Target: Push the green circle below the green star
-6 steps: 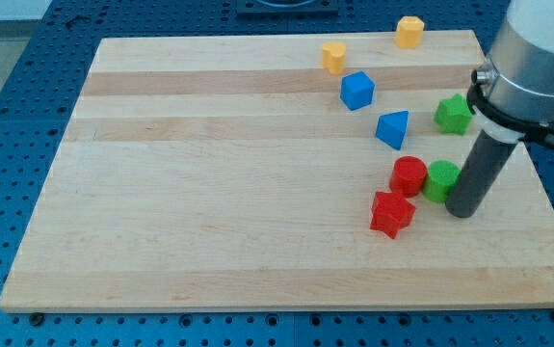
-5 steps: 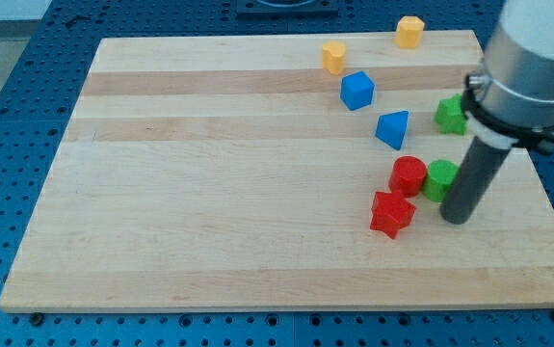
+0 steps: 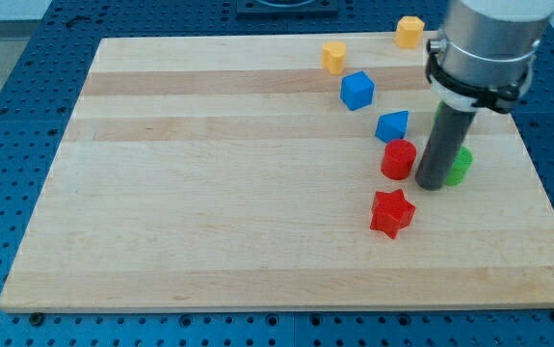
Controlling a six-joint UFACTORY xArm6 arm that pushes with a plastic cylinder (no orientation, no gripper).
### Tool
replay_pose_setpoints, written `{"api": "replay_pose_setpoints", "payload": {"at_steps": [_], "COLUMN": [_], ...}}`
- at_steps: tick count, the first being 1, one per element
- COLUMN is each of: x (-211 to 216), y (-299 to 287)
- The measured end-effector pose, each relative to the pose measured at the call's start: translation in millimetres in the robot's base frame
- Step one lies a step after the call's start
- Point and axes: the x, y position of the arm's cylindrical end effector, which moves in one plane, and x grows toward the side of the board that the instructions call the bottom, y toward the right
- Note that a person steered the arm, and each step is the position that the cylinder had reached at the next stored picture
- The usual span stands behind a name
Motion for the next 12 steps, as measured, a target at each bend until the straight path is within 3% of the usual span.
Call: {"api": "replay_pose_setpoints", "payload": {"at_steps": [2,6,12], "x": [13,-26,-28], "y": [21,11,4]}}
